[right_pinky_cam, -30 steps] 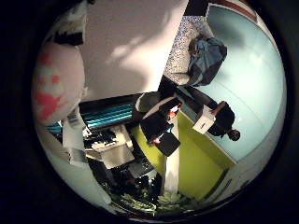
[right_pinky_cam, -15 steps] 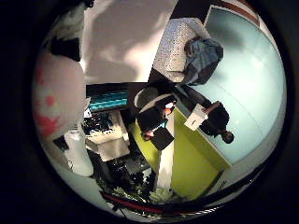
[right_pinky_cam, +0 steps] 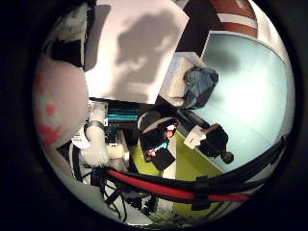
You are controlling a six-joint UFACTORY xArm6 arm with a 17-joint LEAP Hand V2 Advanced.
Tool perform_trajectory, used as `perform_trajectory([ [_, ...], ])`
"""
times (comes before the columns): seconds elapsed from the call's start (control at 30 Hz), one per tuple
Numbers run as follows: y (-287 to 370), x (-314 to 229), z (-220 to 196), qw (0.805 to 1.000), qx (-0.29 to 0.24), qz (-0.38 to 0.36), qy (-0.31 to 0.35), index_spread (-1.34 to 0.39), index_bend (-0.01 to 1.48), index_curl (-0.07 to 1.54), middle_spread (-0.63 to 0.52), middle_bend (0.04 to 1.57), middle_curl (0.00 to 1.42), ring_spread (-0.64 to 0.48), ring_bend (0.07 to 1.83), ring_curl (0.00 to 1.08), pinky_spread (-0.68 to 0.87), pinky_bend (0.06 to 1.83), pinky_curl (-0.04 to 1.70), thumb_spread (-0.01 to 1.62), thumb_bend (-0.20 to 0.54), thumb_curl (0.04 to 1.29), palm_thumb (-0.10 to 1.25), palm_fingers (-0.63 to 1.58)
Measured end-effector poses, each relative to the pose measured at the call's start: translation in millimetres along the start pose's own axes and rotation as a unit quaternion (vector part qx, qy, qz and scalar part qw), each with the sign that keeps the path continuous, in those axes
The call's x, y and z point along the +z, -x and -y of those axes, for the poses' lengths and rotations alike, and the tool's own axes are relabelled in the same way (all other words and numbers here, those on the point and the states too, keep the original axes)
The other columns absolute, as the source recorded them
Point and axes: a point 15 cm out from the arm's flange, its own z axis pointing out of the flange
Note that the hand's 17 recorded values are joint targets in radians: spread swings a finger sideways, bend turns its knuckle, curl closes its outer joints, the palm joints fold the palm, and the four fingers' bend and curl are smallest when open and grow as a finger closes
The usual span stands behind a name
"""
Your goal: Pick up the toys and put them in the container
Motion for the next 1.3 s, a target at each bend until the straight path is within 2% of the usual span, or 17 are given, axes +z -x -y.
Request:
perform_trajectory([
  [0.3,79,-31,47,0.992,-0.034,0.018,-0.119,-0.53,0.69,1.11,-0.53,0.92,1.30,-0.34,1.39,0.86,-0.40,1.24,1.00,1.08,-0.013,0.50,1.10,0.60],
  [0.57,119,-44,88,0.979,-0.042,0.066,-0.187,-0.53,0.69,1.11,-0.53,0.94,1.30,-0.34,1.40,0.86,-0.40,1.25,1.00,1.07,-0.015,0.51,1.09,0.58],
  [0.77,133,-5,115,0.979,-0.044,0.073,-0.186,-0.53,0.70,1.11,-0.52,0.95,1.29,-0.35,1.36,0.84,-0.42,1.21,0.98,1.10,-0.019,0.50,1.07,0.56],
  [0.8,134,2,120,0.979,-0.044,0.074,-0.187,-0.53,0.69,1.11,-0.52,0.93,1.27,-0.36,1.34,0.82,-0.44,1.18,0.95,1.11,-0.023,0.50,1.04,0.55],
  [0.9,136,29,134,0.978,-0.042,0.074,-0.188,-0.52,0.55,1.02,-0.48,0.87,1.15,-0.37,1.17,0.74,-0.49,0.99,0.86,1.11,-0.029,0.47,0.94,0.34],
  [0.97,134,48,137,0.980,-0.040,0.072,-0.179,-0.50,0.44,0.90,-0.40,0.72,1.03,-0.31,1.00,0.67,-0.33,0.83,0.82,1.13,-0.027,0.45,0.89,0.08],
  [1.03,130,61,138,0.983,-0.039,0.070,-0.167,-0.49,0.34,0.75,-0.27,0.48,0.86,-0.16,0.82,0.57,-0.07,0.77,0.76,1.14,-0.029,0.43,0.84,-0.04],
  [1.07,126,67,138,0.984,-0.041,0.068,-0.162,-0.49,0.31,0.71,-0.22,0.40,0.81,-0.11,0.77,0.54,0.00,0.76,0.74,1.14,-0.032,0.42,0.82,-0.08],
  [1.13,119,80,138,0.986,-0.044,0.065,-0.148,-0.49,0.15,0.57,-0.08,0.19,0.65,0.06,0.59,0.44,0.24,0.75,0.67,1.13,-0.029,0.40,0.76,-0.14],
  [1.23,109,102,137,0.990,-0.058,0.056,-0.118,-0.49,0.12,0.42,0.02,0.15,0.51,0.17,0.43,0.36,0.41,0.67,0.57,1.10,-0.028,0.38,0.73,-0.14],
  [1.3,103,112,138,0.991,-0.062,0.055,-0.103,-0.49,0.13,0.36,0.06,0.14,0.44,0.21,0.38,0.33,0.45,0.62,0.52,1.09,-0.029,0.37,0.69,-0.13],
])
